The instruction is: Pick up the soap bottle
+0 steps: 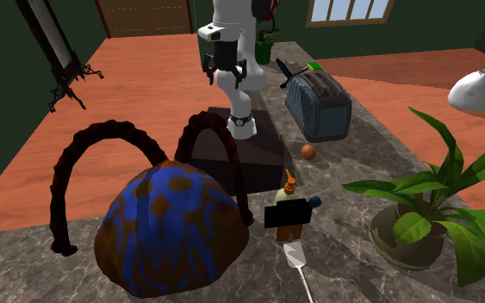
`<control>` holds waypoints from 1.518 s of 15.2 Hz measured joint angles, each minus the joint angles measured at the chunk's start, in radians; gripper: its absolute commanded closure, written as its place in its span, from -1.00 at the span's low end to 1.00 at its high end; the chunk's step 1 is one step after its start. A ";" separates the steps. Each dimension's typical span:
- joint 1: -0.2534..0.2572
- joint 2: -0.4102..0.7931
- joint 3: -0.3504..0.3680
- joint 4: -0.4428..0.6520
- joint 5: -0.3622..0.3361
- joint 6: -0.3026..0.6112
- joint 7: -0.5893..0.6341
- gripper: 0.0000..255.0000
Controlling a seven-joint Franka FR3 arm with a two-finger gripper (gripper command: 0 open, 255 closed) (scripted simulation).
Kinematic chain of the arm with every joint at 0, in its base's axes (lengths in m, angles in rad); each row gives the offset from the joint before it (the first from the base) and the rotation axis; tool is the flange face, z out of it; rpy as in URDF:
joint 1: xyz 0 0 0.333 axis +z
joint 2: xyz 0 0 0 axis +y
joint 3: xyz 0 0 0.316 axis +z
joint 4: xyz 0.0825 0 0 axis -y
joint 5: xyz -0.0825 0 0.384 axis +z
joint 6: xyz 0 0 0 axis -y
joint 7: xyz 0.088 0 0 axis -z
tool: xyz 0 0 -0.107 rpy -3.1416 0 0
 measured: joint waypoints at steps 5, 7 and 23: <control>0.014 0.093 0.030 0.024 0.025 0.061 0.032 -1.00; 0.024 0.153 0.051 0.038 0.040 0.102 0.055 -1.00; 0.083 0.706 0.205 0.340 0.064 0.321 0.232 -1.00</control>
